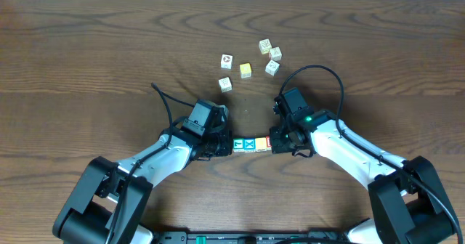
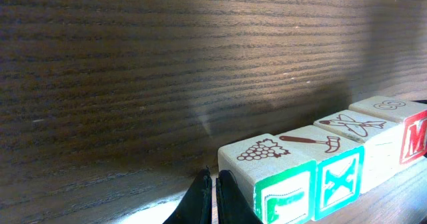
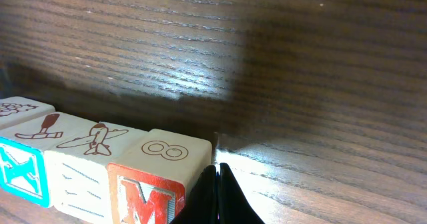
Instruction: Lift 4 blocks
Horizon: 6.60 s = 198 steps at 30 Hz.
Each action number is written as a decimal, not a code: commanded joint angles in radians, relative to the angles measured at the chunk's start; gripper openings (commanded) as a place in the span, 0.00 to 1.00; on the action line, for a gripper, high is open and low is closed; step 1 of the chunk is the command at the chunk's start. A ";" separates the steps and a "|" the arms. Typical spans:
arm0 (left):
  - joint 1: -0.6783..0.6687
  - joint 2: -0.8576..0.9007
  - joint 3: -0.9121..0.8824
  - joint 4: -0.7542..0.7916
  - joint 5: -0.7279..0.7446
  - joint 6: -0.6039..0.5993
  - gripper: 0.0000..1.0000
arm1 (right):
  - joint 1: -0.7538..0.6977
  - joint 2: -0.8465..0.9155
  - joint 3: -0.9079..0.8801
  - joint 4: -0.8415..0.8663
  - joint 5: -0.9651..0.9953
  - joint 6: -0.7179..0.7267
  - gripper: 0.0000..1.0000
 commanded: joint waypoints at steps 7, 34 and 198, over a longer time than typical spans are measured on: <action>-0.047 -0.013 0.026 0.031 0.140 -0.005 0.07 | 0.074 -0.029 0.011 0.019 -0.256 -0.002 0.01; -0.047 -0.040 0.031 0.032 0.150 -0.013 0.07 | 0.074 -0.034 0.011 0.019 -0.245 -0.002 0.01; -0.047 -0.182 0.061 0.029 0.146 -0.055 0.07 | 0.074 -0.165 0.083 -0.050 -0.234 0.057 0.01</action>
